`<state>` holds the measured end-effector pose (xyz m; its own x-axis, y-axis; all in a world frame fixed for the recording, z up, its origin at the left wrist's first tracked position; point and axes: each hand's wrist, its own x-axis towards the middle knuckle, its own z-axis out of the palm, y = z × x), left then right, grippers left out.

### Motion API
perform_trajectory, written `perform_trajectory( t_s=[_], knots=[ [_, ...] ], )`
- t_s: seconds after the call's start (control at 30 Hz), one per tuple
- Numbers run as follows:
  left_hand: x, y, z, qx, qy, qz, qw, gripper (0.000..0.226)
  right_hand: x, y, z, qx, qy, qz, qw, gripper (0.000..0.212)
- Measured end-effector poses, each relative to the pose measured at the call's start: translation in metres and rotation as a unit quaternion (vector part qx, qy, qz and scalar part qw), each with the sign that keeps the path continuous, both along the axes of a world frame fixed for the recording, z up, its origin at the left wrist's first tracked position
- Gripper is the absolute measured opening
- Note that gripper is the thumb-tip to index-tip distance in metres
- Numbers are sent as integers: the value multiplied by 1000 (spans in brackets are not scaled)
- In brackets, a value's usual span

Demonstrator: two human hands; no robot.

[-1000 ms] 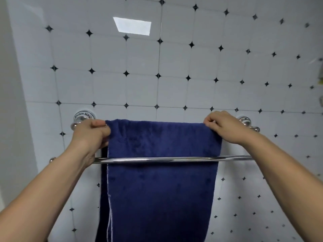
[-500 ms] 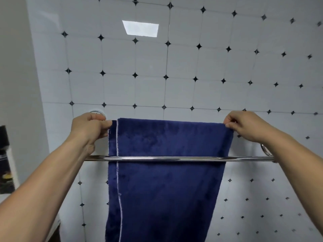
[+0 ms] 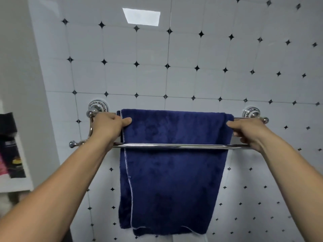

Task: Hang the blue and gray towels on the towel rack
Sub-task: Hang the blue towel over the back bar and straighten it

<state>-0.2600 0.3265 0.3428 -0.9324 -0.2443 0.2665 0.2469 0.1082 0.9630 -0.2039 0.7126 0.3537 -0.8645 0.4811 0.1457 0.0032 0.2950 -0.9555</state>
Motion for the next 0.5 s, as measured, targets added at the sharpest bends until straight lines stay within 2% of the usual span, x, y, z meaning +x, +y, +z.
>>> perform_trajectory(
  t_s=[0.07, 0.17, 0.27, 0.4, 0.5],
  knots=[
    [-4, -4, 3, 34, -13, 0, 999, 17, 3, 7, 5, 20, -3, -5, 1000, 2],
    [-6, -20, 12, 50, 4, -7, 999, 15, 9, 16, 16, 61, -1, -40, 997, 8],
    [-7, -28, 11, 54, 10, -16, 998, 15, 7, 13, 14, 86, -12, -19, 996, 10],
    [-9, -32, -5, 5, 28, -82, 996, 26, 4, 4, -4, 101, -36, 81, 991, 9],
    [-8, -38, -7, -26, 18, -110, 993, 29, 4, -2, -5, 108, -29, 88, 990, 13]
  ],
)
